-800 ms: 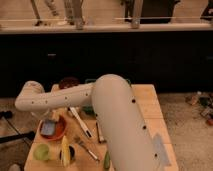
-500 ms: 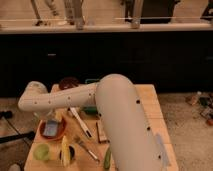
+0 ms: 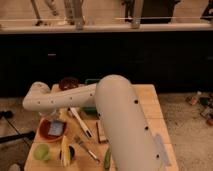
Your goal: Wipe red bowl with sponge
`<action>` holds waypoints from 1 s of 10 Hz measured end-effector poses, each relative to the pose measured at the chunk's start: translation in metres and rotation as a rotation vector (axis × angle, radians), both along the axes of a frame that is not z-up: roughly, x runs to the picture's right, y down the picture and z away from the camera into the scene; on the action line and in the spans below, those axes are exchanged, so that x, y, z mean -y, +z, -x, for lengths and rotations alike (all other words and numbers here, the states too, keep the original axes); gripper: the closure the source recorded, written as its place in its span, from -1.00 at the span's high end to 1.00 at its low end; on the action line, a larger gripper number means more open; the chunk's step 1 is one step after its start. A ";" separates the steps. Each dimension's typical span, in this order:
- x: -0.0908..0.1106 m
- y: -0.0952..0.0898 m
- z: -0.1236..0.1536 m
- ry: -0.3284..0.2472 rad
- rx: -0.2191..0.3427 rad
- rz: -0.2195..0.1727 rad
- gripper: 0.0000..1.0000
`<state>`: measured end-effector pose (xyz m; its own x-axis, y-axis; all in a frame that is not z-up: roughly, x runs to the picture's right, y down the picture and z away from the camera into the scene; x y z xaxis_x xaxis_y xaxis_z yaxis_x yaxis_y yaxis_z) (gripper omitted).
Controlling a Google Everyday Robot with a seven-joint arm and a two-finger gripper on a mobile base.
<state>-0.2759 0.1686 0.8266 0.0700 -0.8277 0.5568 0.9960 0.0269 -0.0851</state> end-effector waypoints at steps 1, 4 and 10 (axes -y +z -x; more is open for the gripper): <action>0.007 0.005 0.003 0.007 -0.007 -0.011 -1.00; 0.019 0.008 0.011 0.008 0.003 -0.033 -1.00; 0.013 -0.019 0.039 0.016 0.123 -0.009 -1.00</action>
